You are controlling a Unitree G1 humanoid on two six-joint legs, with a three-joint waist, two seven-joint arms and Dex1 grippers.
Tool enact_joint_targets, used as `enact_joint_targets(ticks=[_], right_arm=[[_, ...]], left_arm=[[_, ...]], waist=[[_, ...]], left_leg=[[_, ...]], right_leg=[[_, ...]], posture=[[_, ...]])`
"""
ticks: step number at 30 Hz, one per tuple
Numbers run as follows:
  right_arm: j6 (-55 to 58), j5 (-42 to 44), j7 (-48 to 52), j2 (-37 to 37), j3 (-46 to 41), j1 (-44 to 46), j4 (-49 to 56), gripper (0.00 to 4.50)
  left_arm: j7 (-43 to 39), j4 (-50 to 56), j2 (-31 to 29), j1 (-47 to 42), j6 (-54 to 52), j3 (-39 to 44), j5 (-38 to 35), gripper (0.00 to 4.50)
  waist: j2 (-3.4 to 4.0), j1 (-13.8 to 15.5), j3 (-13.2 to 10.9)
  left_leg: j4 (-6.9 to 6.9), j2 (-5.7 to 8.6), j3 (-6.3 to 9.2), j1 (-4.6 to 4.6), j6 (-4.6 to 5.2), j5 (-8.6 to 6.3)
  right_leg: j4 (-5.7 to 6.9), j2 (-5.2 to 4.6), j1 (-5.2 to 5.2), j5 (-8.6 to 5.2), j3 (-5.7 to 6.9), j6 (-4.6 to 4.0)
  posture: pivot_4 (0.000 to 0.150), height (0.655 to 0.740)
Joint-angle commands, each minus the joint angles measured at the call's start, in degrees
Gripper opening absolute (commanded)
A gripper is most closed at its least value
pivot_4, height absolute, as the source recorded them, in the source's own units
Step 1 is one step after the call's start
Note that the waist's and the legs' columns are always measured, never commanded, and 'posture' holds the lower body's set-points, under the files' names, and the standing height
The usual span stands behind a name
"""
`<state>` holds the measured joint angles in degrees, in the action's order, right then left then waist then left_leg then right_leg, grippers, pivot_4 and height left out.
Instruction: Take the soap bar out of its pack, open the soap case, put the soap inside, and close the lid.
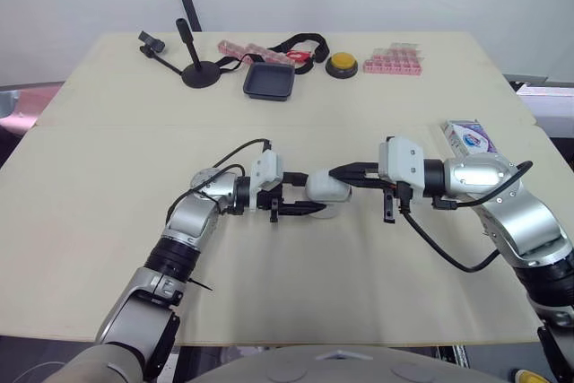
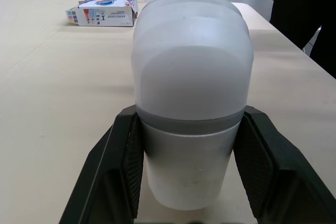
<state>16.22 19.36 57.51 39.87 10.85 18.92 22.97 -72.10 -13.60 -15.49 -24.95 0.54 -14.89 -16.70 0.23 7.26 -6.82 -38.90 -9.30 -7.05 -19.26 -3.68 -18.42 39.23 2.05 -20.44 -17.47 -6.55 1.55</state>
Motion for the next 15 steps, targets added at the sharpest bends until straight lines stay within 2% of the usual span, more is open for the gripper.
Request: enact_joint_targets(ticks=[1,4,9,15], right_arm=[[2.44,-3.09,1.17,1.40,3.75,-2.34,-2.43,0.01],[2.14,-2.76,0.49,1.01,2.87,-2.54,-2.61,0.01],[2.80,4.03,0.11,0.03,-4.34,-3.48,-3.05,0.01],[-2.14,11.98,6.30,1.42,-14.68,-7.96,-3.15,0.01]], left_arm=[[0.74,1.47,-0.38,0.46,-0.15,-0.03,0.20,1.93],[0.76,1.72,-0.42,0.74,-0.19,-0.06,0.26,1.93],[0.63,2.01,-0.82,1.09,-0.37,0.13,0.07,1.93],[-0.34,3.18,-2.35,0.65,-3.72,1.23,-2.10,1.93]], waist=[[-0.01,-0.06,0.00],[-0.02,-0.12,0.02],[-0.04,-0.14,0.01],[-0.01,-0.29,-0.09]], left_leg=[[0.01,0.00,0.00,0.00,0.00,0.00],[0.02,0.00,0.00,0.01,-0.01,0.00],[0.05,0.00,0.01,-0.01,-0.01,0.00],[0.18,0.00,0.01,-0.11,-0.01,0.00]], right_leg=[[-0.01,0.00,0.01,0.00,0.00,0.00],[-0.04,0.00,0.04,0.00,0.00,0.00],[-0.13,-0.01,0.05,0.00,0.00,0.00],[-0.31,0.04,0.01,0.00,0.00,0.00]], posture=[[0.150,0.7400],[0.150,0.7400],[0.150,0.7400],[0.150,0.7400]])
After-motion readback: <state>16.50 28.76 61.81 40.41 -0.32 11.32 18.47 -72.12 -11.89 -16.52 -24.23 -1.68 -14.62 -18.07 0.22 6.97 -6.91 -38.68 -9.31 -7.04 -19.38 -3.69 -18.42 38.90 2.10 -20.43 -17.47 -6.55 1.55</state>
